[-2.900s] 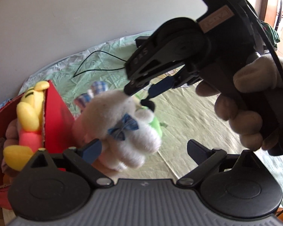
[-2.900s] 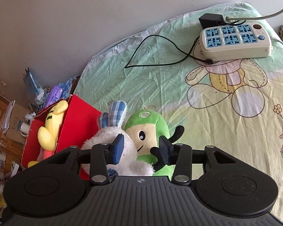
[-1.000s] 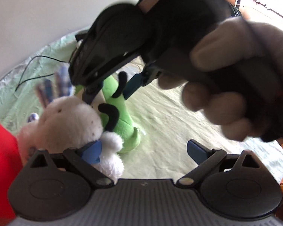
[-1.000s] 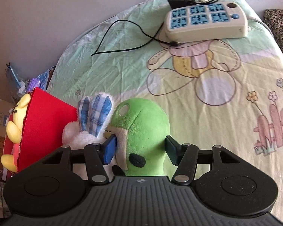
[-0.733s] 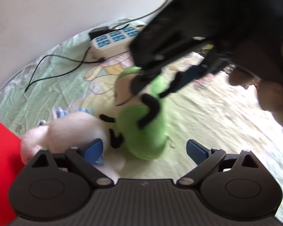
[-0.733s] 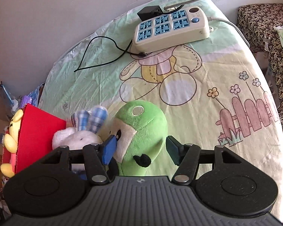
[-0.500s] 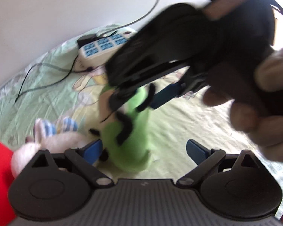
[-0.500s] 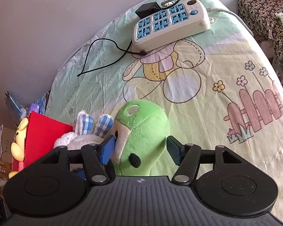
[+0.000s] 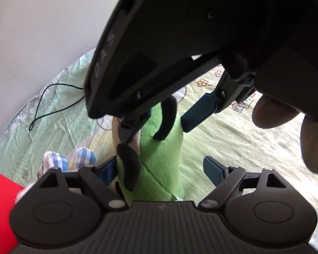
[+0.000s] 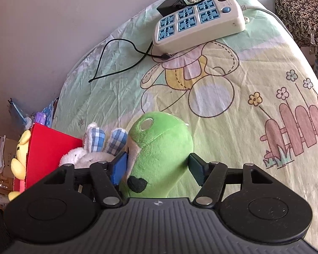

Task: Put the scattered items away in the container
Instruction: 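Lift the green plush with the right gripper toward the red box, then lower the green plush into the red box beside the teddy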

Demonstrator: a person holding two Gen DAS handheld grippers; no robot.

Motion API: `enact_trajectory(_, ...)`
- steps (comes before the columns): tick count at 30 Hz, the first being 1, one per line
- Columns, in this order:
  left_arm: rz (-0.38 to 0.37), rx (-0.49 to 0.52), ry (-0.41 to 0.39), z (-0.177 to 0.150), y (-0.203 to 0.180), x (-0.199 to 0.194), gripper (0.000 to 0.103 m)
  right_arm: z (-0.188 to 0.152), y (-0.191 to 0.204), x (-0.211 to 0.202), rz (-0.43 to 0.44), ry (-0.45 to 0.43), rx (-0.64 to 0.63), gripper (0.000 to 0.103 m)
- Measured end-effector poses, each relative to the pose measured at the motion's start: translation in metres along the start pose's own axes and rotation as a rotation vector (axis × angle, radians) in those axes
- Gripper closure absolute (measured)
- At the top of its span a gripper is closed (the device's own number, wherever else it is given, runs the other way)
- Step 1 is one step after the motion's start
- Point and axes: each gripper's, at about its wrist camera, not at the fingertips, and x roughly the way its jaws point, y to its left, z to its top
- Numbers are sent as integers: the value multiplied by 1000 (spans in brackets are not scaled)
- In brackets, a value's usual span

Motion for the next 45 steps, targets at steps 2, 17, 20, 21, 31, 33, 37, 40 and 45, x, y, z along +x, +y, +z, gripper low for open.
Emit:
enact_trajectory(2, 13, -10, -16, -1, 3, -4, 31, -1, -1, -2, -1, -8, 3, 42)
enact_trajectory(17, -69, -60, -86, -10, 10, -68, 46, -37, 3, -52, 19, -97, 63, 45)
enact_trajectory(20, -71, -39, -125, -9, 16, -92, 46, -45, 10, -68, 22, -125, 67, 45)
enact_trajectory(21, -69, -39, -142, -8, 20, -100, 46, -47, 15, -74, 21, -136, 58, 45)
enact_trajectory(31, -27, -135, -271, -22, 73, -167, 46, -59, 81, -109, 52, -231, -71, 45)
enact_trajectory(33, -8, -152, -297, -29, 85, -176, 46, -62, 100, -110, 61, -244, -100, 45)
enact_trajectory(37, 29, -190, -345, -47, 117, -195, 46, -71, 146, -106, 82, -273, -165, 45)
enact_trajectory(40, 63, -208, -370, -62, 147, -207, 46, -78, 184, -97, 111, -290, -198, 45)
enact_trajectory(45, 117, -266, -392, -92, 202, -222, 47, -90, 253, -73, 158, -302, -267, 45)
